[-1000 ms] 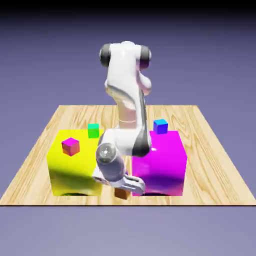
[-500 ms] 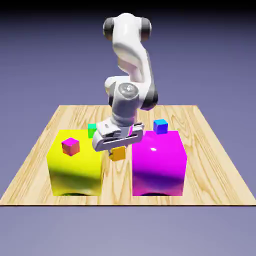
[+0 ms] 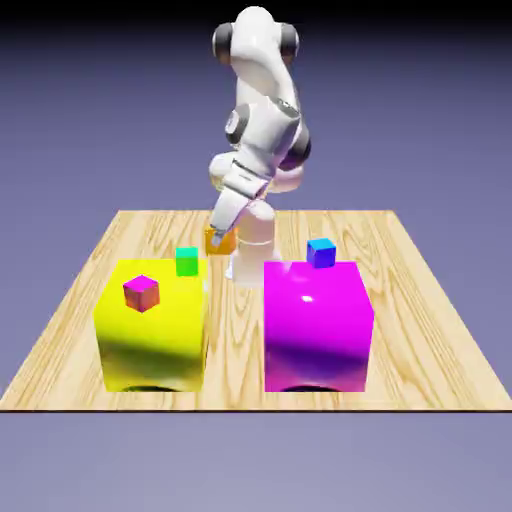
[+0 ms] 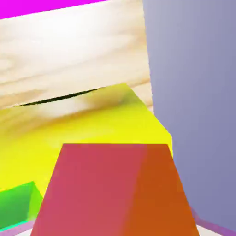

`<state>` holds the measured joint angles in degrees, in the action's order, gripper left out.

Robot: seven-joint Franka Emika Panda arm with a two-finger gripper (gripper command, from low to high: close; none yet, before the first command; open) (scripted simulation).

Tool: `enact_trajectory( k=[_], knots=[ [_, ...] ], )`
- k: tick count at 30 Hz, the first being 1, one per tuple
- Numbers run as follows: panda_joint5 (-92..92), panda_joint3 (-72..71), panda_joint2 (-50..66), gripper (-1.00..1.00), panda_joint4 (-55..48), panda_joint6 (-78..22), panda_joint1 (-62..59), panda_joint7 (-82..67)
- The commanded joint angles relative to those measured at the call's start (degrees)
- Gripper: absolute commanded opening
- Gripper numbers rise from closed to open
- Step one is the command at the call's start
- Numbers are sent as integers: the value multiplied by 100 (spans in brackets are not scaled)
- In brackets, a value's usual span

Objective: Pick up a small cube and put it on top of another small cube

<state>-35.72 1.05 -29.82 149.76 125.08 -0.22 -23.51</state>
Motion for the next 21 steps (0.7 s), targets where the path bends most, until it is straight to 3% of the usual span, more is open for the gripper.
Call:
enact_trajectory(
  k=[1,7,12,18,19,21],
  knots=[
    [-108,9,-181,-100,130,22,-4,-245],
    [-675,77,-1254,-100,894,98,-38,-1740],
    [4,609,-1413,-100,828,-493,-367,-2667],
    [-692,939,-651,-100,1285,767,-740,-2271],
    [-692,939,-651,100,1285,767,-740,-2271],
    [-554,874,-802,100,1195,518,-666,-2349]
  ],
)
